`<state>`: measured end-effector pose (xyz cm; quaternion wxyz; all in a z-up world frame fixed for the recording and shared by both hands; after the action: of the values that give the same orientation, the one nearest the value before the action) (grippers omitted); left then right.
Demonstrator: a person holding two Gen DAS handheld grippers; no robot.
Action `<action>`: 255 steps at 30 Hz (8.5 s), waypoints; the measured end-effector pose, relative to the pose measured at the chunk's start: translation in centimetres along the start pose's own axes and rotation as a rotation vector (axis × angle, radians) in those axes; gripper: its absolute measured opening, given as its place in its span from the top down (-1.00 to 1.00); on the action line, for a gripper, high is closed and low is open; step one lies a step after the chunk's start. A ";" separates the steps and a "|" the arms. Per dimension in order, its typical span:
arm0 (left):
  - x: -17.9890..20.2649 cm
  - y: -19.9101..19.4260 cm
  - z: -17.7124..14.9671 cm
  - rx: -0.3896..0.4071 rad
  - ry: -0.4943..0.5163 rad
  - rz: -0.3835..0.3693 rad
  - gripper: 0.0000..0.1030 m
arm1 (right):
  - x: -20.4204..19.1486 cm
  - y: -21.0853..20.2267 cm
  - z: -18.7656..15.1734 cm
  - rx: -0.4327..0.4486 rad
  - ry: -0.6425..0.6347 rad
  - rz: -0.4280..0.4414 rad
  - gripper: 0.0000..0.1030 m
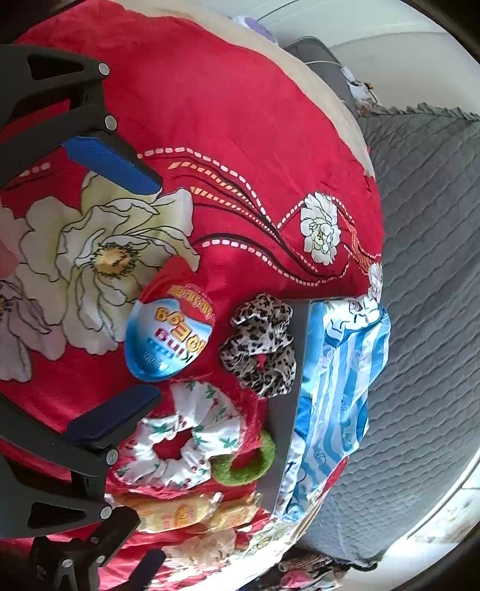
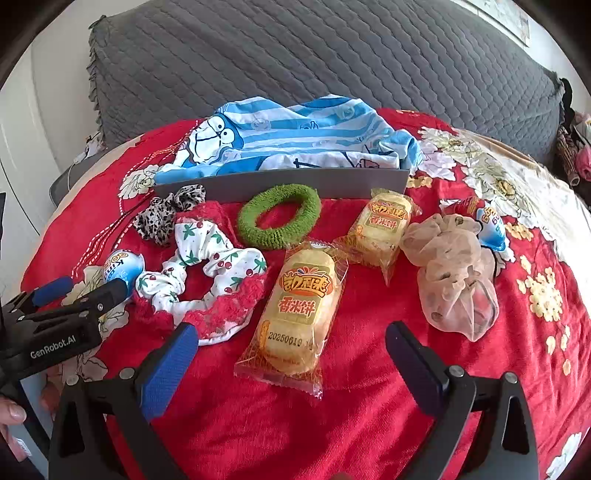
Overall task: Organize objects
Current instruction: 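Grasp the yellow bread packet with the right tool while the left tool grasps the Kinder Joy egg, then carry the bread packet and the egg toward the striped shirt in the gray box, then lower the bread onto the shirt and open the right tool while the left tool releases the egg, then lift both open tools up and away from the box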
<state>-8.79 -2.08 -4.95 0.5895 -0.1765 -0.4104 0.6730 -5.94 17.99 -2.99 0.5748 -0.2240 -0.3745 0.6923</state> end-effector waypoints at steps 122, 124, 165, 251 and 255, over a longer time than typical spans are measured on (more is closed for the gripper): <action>8.6 1.4 9.5 -0.002 0.040 -0.216 -0.54 | 3.0 1.2 12.2 0.088 -0.018 0.061 0.14; 9.1 1.8 10.3 0.009 0.053 -0.209 -0.54 | 3.5 1.7 12.9 0.087 -0.016 0.058 0.14; 13.3 14.2 16.9 -0.017 0.134 -0.120 -0.54 | 8.6 15.5 18.9 -0.047 -0.018 0.084 0.14; 11.3 7.0 14.4 -0.013 0.106 -0.128 -0.72 | 7.8 9.0 15.8 -0.053 -0.043 0.057 -0.97; 10.8 6.3 14.1 -0.008 0.106 -0.129 -0.72 | 7.5 8.1 15.7 -0.042 -0.045 0.065 -0.97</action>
<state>-25.69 3.40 1.43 0.6520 -0.1876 -0.3917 0.6215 -24.44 20.62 1.28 0.5385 -0.2324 -0.3942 0.7075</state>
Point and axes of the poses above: each gripper's, at about its wrist camera, not at the fingertips, and y roughly the way its jaws point, x to its right, z to its top, the point moved 5 cm from there along y, roughly the way its jaws point, and after that the axes turned 15 degrees about -y, right-handed, at the moved point
